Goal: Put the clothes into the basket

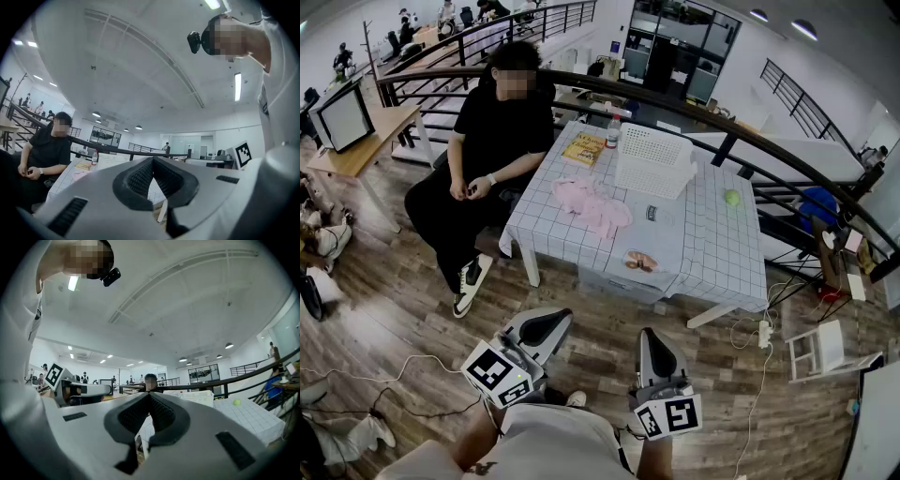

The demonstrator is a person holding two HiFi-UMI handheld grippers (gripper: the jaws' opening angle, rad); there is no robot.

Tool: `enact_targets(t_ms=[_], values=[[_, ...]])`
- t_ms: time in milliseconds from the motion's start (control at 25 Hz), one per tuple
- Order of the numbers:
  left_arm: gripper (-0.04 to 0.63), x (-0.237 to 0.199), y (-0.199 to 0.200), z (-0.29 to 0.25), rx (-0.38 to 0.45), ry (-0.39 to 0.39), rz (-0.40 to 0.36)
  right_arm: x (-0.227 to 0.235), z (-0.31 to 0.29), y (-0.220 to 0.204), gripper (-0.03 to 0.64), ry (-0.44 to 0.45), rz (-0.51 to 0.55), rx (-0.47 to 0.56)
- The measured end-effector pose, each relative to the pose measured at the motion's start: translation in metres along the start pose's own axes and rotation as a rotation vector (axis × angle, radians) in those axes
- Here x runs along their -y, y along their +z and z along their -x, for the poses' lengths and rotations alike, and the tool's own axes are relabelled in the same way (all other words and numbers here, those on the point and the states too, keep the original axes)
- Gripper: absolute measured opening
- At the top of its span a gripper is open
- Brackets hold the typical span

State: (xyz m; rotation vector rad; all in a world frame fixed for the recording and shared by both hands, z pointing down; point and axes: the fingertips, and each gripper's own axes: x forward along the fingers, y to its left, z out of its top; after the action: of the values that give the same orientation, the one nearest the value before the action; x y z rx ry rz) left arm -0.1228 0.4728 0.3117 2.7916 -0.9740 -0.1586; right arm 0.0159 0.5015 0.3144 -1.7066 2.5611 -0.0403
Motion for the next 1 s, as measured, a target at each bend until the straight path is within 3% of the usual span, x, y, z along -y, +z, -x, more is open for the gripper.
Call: enact_targets(t_ms=[680,1000], values=[[0.005,-0.001,-0.006,0.002,-0.001,0.072,0.011,-0.001,-0.011,-0.013,0.018,0.063,-0.007,-0.011],[0.005,-0.013,-0.015,-0.010,-0.012,0.068,0.022,0.001,-0.027,-0.024,0.018,0.080,-0.001,-0.040]])
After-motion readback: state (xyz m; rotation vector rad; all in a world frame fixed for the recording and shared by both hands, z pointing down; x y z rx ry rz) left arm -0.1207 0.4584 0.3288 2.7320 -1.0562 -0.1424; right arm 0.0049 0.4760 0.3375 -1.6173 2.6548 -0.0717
